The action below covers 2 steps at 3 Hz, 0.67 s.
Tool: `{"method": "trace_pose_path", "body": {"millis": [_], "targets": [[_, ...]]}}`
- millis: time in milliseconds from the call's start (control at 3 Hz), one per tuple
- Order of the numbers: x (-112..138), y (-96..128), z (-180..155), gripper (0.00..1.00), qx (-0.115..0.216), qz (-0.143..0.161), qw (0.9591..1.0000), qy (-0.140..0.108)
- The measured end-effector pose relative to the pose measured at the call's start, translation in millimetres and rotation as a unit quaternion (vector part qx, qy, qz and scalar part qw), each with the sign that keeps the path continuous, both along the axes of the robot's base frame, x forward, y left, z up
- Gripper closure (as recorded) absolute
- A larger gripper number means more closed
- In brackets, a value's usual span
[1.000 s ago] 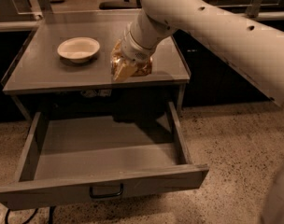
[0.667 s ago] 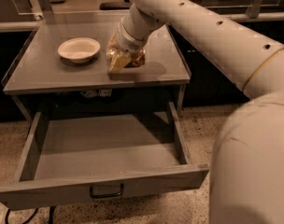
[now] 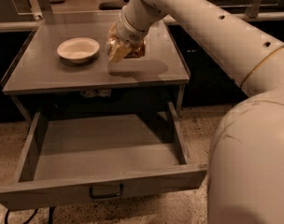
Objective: Pick orange can from top drawer and place on counter
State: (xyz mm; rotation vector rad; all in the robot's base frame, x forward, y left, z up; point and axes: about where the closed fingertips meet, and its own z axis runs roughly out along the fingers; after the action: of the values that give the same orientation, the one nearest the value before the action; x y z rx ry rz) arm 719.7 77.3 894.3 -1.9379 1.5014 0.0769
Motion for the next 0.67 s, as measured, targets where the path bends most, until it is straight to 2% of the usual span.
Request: {"method": "trace_pose_path", "body": {"millis": [333,667], "targets": [[-1.5,4.2,-15.4,1.0,-0.003,0.003,0.9999,0.013],[-4.9,15.0,-44.8,1.0,-0.013,0.013,0.9991,0.038]]}}
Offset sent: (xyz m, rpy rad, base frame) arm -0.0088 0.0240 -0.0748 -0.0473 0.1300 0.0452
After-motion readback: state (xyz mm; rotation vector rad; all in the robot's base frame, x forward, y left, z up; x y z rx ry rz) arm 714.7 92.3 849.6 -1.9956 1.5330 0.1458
